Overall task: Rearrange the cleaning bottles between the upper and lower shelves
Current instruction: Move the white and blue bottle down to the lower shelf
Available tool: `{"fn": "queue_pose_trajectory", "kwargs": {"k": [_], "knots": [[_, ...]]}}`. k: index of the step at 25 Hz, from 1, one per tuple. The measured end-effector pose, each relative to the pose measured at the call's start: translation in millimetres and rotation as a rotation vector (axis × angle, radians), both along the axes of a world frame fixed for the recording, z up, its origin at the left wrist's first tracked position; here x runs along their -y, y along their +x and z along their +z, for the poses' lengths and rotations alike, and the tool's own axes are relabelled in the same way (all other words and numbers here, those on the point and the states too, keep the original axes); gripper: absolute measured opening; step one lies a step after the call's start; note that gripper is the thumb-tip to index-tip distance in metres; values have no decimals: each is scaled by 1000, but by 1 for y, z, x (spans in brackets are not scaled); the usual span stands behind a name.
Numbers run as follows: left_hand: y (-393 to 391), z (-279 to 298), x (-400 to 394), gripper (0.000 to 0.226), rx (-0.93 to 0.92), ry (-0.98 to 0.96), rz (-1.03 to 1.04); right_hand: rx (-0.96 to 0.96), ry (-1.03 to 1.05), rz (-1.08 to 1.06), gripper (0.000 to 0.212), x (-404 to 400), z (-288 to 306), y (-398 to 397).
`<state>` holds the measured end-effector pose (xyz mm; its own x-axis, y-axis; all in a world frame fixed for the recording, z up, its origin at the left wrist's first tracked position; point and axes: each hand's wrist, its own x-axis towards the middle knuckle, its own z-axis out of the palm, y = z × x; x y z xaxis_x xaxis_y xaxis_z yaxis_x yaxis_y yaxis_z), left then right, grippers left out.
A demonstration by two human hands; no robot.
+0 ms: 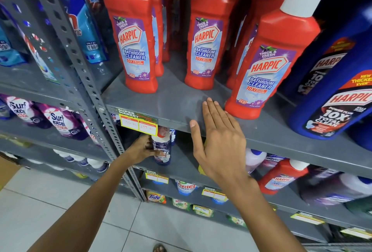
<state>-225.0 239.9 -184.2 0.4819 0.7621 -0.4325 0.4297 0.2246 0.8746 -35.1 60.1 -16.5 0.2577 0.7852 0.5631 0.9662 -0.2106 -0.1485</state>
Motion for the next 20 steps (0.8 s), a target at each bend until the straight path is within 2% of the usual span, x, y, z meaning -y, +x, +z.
{"fn": "queue_pose_trajectory", "kwargs": {"k": [9, 14, 18, 20], "knots": [[-1, -3, 5, 76, 23, -22, 43, 2, -3, 9, 61, 0, -1, -1], [-4, -10, 12, 76, -4, 45, 7, -13, -17, 8, 61, 1, 1, -1], [-17, -21, 23, 76, -143, 172, -71, -49, -28, 38, 62, 2, 1, 1], [-23, -34, 42, 78, -249, 269, -15, -98, 14, 122, 61, 8, -4, 7]]}}
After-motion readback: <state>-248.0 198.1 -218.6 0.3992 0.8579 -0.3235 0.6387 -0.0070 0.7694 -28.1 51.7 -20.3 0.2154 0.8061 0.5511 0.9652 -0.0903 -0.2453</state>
